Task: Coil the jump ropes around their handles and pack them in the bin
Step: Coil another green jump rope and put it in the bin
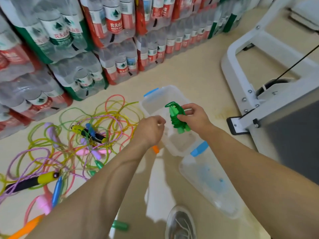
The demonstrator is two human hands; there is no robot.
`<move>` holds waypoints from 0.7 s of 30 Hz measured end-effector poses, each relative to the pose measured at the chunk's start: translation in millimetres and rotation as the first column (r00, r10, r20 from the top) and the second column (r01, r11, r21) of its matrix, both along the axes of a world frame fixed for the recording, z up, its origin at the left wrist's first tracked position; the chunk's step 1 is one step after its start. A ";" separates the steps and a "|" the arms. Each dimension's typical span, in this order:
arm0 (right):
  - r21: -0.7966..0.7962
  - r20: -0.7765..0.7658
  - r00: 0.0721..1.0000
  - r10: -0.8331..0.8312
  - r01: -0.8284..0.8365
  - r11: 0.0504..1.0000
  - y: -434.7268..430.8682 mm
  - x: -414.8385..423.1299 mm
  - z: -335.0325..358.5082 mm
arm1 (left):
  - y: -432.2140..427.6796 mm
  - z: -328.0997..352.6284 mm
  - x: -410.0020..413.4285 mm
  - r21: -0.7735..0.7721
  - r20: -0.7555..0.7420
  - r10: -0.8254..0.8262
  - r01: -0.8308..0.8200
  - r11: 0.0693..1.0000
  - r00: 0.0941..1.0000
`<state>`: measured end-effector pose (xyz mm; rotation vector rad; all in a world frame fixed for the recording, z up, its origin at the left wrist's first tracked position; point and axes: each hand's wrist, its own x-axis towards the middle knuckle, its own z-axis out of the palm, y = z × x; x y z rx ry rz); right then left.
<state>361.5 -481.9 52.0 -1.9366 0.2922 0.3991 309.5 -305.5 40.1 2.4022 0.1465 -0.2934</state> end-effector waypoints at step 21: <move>-0.556 -0.085 0.871 0.484 -0.444 0.702 44.1 -38.4 15.3 | 58.9 9.1 -63.9 -0.357 -0.251 0.234 -0.314 0.880 0.939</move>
